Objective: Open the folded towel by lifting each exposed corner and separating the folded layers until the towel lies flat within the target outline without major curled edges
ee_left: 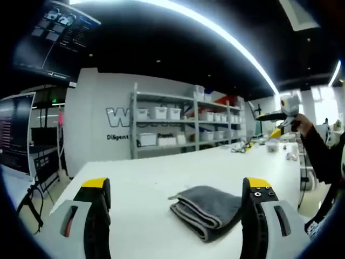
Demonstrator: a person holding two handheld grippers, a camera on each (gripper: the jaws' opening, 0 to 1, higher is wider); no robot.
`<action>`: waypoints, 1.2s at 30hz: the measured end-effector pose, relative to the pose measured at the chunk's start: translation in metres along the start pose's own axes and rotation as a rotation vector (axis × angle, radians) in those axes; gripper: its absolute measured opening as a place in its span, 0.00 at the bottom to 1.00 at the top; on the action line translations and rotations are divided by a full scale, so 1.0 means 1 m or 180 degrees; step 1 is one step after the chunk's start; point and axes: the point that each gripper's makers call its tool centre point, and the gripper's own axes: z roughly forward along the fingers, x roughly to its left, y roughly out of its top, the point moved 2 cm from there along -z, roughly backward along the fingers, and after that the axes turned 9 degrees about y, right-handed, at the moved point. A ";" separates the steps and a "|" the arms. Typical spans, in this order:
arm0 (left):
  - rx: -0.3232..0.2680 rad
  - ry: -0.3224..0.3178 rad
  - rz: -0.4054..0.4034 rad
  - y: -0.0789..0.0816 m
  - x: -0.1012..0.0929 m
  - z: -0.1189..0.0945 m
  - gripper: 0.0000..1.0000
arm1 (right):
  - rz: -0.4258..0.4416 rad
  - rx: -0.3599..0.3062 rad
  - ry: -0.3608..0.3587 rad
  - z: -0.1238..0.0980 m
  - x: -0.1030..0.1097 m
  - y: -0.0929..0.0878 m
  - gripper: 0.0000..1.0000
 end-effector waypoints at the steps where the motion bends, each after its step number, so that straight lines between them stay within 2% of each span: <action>1: -0.0014 0.0010 -0.0043 0.001 -0.001 -0.001 1.00 | -0.0029 0.0025 0.0049 0.001 -0.002 0.004 1.00; 3: -0.0090 0.0068 -0.0180 0.005 -0.002 -0.001 1.00 | -0.0071 0.0023 0.0055 0.003 -0.007 0.011 1.00; 4: -0.0140 0.0085 -0.0265 0.008 -0.003 -0.002 1.00 | -0.0151 0.0015 0.0054 0.007 -0.013 0.021 1.00; 8: -0.0186 0.0118 -0.0301 0.015 -0.005 -0.004 1.00 | -0.0280 0.0142 0.0125 0.013 -0.021 0.034 1.00; 14: -0.0214 0.0087 -0.0335 0.020 -0.012 -0.006 1.00 | -0.0442 0.0213 0.0227 0.017 -0.029 0.058 1.00; 18: -0.0251 0.0065 -0.0476 0.023 -0.018 -0.007 1.00 | -0.0590 0.0278 0.0317 0.020 -0.034 0.073 1.00; 21: -0.0433 0.0242 -0.0703 0.033 -0.009 -0.010 1.00 | -0.0625 0.0339 0.0368 0.020 -0.039 0.082 1.00; 31: -0.0568 0.0281 -0.0725 0.051 -0.008 -0.016 1.00 | -0.0879 0.0481 0.0420 0.023 -0.054 0.117 1.00; 36: -0.0620 0.0224 -0.0771 0.059 -0.014 -0.019 1.00 | -0.0990 0.0561 0.0644 0.023 -0.049 0.128 1.00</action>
